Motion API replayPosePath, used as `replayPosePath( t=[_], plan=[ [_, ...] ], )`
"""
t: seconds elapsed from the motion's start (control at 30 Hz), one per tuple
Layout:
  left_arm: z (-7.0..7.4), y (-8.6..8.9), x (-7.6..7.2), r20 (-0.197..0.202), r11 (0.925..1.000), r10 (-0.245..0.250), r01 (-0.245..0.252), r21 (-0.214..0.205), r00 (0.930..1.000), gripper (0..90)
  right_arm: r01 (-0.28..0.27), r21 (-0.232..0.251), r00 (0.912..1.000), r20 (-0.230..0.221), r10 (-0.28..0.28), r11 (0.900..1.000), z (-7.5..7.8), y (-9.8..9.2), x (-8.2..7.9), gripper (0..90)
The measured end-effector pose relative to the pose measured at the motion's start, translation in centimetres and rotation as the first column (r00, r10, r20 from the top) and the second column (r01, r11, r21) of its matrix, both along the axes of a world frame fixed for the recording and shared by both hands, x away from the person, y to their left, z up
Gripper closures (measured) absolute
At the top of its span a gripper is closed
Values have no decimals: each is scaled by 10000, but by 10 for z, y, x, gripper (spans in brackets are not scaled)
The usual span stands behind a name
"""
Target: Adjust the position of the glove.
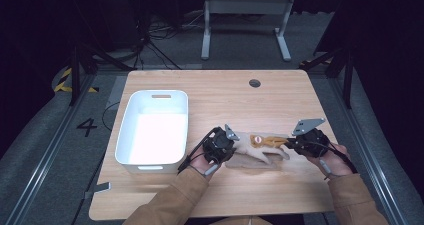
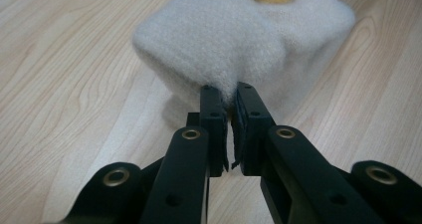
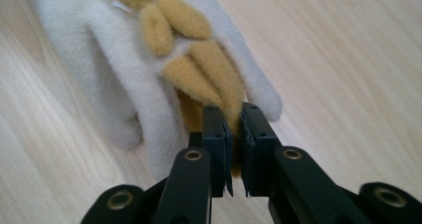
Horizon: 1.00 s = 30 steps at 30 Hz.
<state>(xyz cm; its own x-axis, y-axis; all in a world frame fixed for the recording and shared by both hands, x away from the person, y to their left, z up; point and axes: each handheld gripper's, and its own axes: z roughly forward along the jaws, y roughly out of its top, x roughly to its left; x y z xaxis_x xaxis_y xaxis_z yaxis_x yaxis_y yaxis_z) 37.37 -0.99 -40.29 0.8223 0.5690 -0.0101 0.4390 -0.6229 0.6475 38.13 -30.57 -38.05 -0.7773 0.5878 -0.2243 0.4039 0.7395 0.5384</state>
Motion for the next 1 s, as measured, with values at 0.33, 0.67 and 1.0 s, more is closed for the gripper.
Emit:
replayPosePath(
  t=[0.33, 0.67, 1.0],
  plan=[
    [-7, 3, -12, -395, 9988, -266, 282, 396, 9989, 847, -278, -154, 9995, -155, 275, 9995, -2, 8, 8, 829],
    [-22, -3, -6, -1344, 9936, -602, 723, 872, 9891, 846, -419, -433, 9942, -1009, 374, 9982, -11, 8, 11, 826],
    [-26, -4, -1, -1808, 9926, -557, 740, 964, 9819, 834, -285, -749, 9924, -1212, 192, 9968, -27, 9, 14, 725]
  ],
)
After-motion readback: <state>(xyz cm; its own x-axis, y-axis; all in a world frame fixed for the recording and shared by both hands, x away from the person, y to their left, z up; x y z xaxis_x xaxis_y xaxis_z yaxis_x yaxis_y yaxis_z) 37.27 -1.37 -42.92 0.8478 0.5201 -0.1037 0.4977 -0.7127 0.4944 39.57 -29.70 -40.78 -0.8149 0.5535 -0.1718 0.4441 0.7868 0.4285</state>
